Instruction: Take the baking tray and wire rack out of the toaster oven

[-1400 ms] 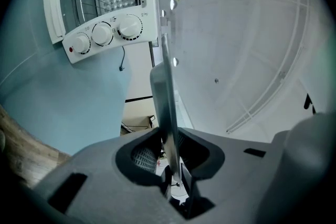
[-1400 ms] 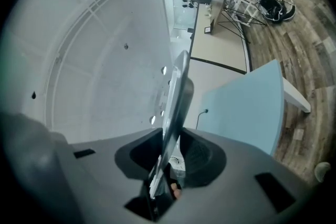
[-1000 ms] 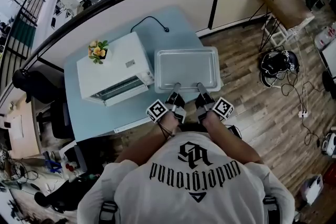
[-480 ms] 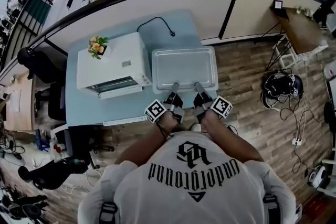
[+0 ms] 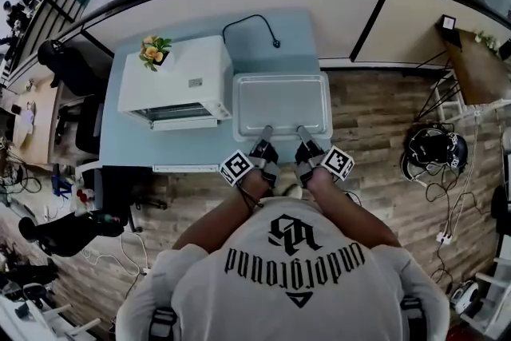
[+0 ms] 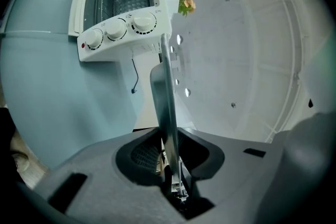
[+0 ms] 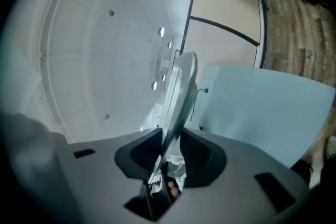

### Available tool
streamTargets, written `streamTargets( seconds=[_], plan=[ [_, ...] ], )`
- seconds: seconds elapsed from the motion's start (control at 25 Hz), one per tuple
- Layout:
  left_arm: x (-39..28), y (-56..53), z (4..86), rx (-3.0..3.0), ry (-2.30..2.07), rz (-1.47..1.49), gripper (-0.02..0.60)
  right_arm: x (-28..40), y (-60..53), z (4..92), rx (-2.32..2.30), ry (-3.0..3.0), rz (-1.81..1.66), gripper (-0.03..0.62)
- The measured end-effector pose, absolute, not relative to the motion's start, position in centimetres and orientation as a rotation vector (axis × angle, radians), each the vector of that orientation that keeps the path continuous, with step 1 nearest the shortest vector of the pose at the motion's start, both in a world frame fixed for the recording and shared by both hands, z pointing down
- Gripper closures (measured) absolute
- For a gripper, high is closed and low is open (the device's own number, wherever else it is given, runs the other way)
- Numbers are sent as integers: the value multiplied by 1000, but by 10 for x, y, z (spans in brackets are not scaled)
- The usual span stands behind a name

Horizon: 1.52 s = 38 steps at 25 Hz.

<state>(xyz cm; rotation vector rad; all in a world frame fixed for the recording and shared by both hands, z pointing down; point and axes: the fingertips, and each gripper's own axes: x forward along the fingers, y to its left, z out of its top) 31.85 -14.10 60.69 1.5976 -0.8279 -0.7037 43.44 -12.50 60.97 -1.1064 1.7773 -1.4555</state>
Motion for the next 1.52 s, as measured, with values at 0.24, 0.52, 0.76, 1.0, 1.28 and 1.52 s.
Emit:
streamTargets(
  seconds=[0.24,0.52,0.76,1.0,1.28,1.52],
  plan=[
    [315,-154,630,1562,-834,-657,488,428,-138,630,-1101,1767,-1494,482],
    [310,-166,663,1495,-839,-600,489,423,-149,663,-1147,1735,-1572,480],
    [310,-175,688,1458,-831,-553,488,422,-154,688,-1213,1694,-1651,479],
    [310,-184,712,1427,-835,-516,485,421,-167,708,-1215,1694,-1661,477],
    [312,-196,736,1395,-842,-487,482,424,-177,731,-1273,1661,-1726,474],
    [311,-202,757,1359,-857,-454,476,421,-189,749,-1283,1685,-1731,470]
  ],
)
